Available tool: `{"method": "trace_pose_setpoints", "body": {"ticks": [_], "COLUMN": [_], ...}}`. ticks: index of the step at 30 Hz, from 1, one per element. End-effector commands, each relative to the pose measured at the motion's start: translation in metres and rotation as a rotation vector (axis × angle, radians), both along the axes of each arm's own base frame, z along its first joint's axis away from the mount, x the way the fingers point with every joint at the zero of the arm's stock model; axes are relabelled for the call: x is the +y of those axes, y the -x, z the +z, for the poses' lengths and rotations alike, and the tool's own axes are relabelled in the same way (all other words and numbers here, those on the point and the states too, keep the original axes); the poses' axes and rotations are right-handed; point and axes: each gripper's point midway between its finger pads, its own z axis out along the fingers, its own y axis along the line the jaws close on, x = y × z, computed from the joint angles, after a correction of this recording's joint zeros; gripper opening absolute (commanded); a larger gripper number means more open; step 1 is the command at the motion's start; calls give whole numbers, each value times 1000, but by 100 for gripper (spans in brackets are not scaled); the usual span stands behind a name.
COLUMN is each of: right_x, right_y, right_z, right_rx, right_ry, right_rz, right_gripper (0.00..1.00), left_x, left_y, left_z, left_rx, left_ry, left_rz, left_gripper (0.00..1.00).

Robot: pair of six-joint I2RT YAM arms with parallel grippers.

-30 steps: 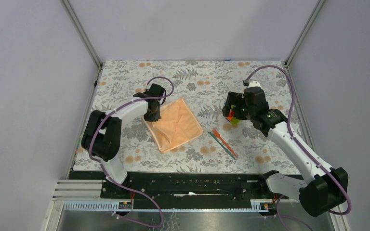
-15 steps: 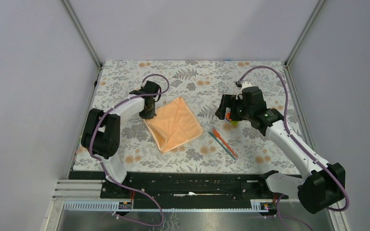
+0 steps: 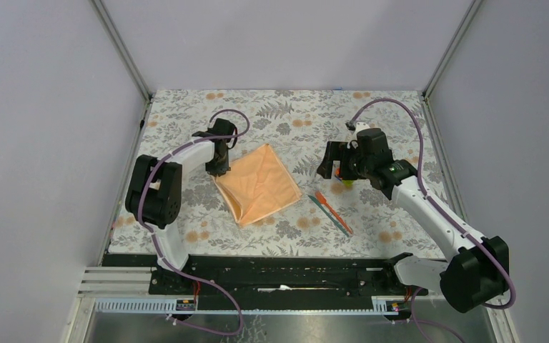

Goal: Fold the napkin into a case and place the utensils inside
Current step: Fold the top corner of the square-folded napkin at the center of the board.

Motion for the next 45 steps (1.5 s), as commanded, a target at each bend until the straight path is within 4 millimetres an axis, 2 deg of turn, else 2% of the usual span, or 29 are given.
{"method": "trace_pose_setpoints", "body": {"ticks": [1,16,19,22,25,27,30,32,34,36,38,39,42,45], "right_x": [9,12,15,25,50,83,138,163,182,200,219,227,245,257], "right_y": [-2,-1,-1,0,-1,-1,-3,-17,-35,-55,-74,-81,-95,-105], "right_z": [5,0,-2,-6,-10,-6,2,0,-2,-4,-3,-12,-25,-37], "right_rx": [-26,-8,0,17,28,23,60,73,66,68,73,96,145,176], "right_ry": [-21,-21,-28,-37,-42,-85,-256,-330,-365,-398,-436,-454,-508,-539], "right_rz": [37,47,53,74,113,164,256,277,279,278,288,286,303,317], "right_gripper": [100,100,100,100,100,100,100,100,100,100,96,92,86,83], "left_x": [1,6,6,8,12,18,23,12,-10,-33,-43,-42,-42,-35], "left_y": [-22,-28,-28,-29,-29,-29,-28,-26,-27,-26,-28,-30,-36,-40], "left_z": [11,12,13,21,37,53,84,98,102,92,76,66,52,35], "left_rx": [-57,-54,-54,-66,-95,-117,-167,-195,-216,-196,-154,-134,-101,-58], "left_ry": [7,32,34,32,17,-9,-15,55,183,306,355,353,365,366], "left_rz": [5,48,55,69,86,105,118,101,65,28,20,29,24,30], "left_gripper": [0,1,8,25,38,47,52,52,43,30,17,14,10,8]}}
